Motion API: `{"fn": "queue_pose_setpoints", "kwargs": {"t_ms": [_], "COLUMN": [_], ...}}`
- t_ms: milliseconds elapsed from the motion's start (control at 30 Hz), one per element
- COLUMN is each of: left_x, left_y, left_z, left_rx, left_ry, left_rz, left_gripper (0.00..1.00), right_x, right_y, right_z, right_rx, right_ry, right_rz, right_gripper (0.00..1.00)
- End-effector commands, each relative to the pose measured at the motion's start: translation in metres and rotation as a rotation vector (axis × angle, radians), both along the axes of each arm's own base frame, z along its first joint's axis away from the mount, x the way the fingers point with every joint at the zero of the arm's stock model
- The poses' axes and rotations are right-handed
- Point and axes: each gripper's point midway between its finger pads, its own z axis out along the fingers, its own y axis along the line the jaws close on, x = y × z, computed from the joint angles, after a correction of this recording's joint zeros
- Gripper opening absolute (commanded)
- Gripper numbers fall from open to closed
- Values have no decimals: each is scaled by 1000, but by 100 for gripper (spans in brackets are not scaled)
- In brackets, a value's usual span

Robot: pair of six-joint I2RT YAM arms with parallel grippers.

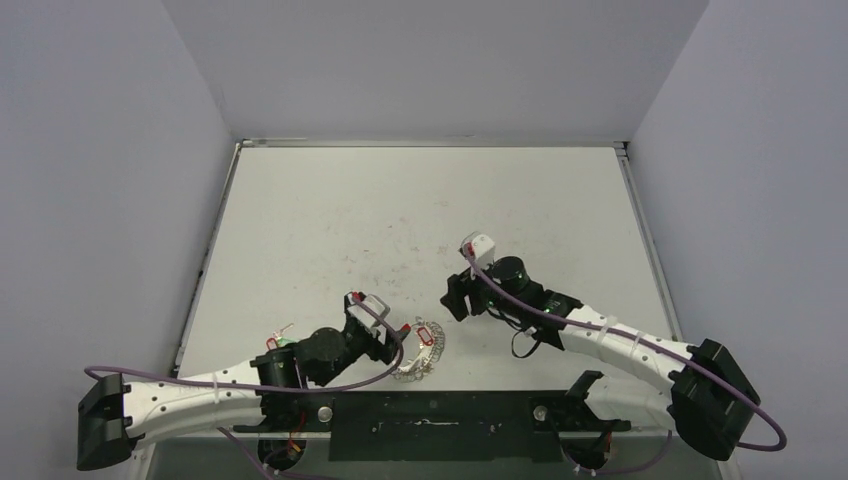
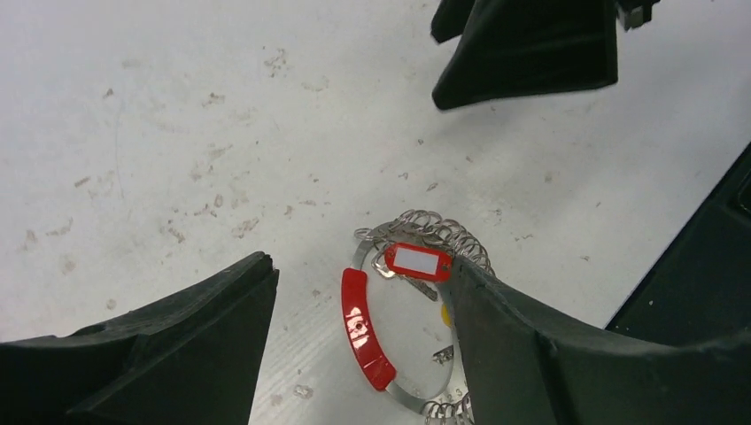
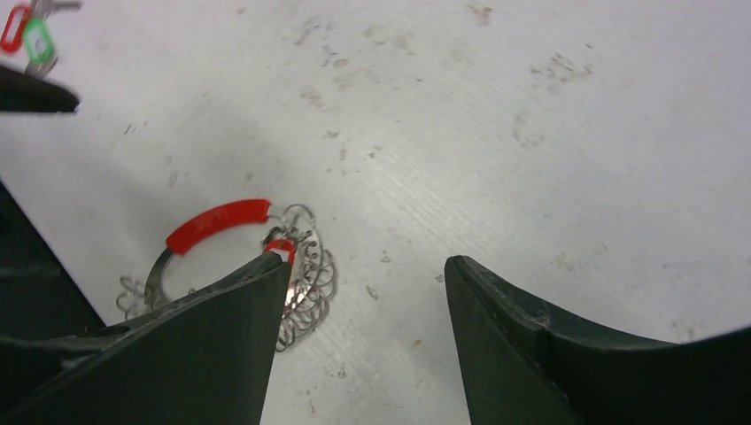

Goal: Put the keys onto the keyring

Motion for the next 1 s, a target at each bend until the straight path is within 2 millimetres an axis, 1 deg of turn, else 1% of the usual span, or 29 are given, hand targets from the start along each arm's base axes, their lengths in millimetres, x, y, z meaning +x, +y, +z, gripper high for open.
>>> {"fn": "queue_pose_setpoints", "kwargs": {"t_ms": [0,67,100,133,167,200,267,300,367,433,533,667,833,967], "left_x": [12,15,14,18,17,19,18,21,18,15,11,8,6,6], "left_y": [4,4,3,5,3,3,7,9,6,5,2,1,2,2], "left_z": [-4,-13,-17,-22,-29,-33,-51,-56,-68,-77,-87,-96,-100,-100], "left_rx": [-102,-99,-102,-102,-101,-112,-89,-91,-81,-63,-41,-24,-23,-24], "left_ry": [154,223,271,314,373,422,535,577,647,692,734,765,771,768], "left_rz": [154,184,191,218,216,227,252,269,264,260,255,253,250,247], "left_gripper": [71,71,71,71,71,70,68,67,66,66,66,66,66,66], "right_x": [31,25,19,12,5,1,-10,-16,-22,-25,-22,-17,-18,-16], "right_y": [-16,-17,-17,-14,-8,1,15,21,29,34,34,35,42,45], "right_z": [2,-14,-25,-34,-41,-43,-49,-52,-57,-59,-63,-60,-56,-60], "right_rx": [159,150,136,135,149,187,263,297,338,342,307,294,290,265], "right_ry": [196,319,392,456,515,560,675,729,795,812,810,801,812,810], "right_rz": [-352,-384,-393,-380,-364,-336,-324,-316,-325,-330,-370,-401,-414,-439], "right_gripper": [63,62,61,60,59,56,49,46,43,41,41,41,41,41]}}
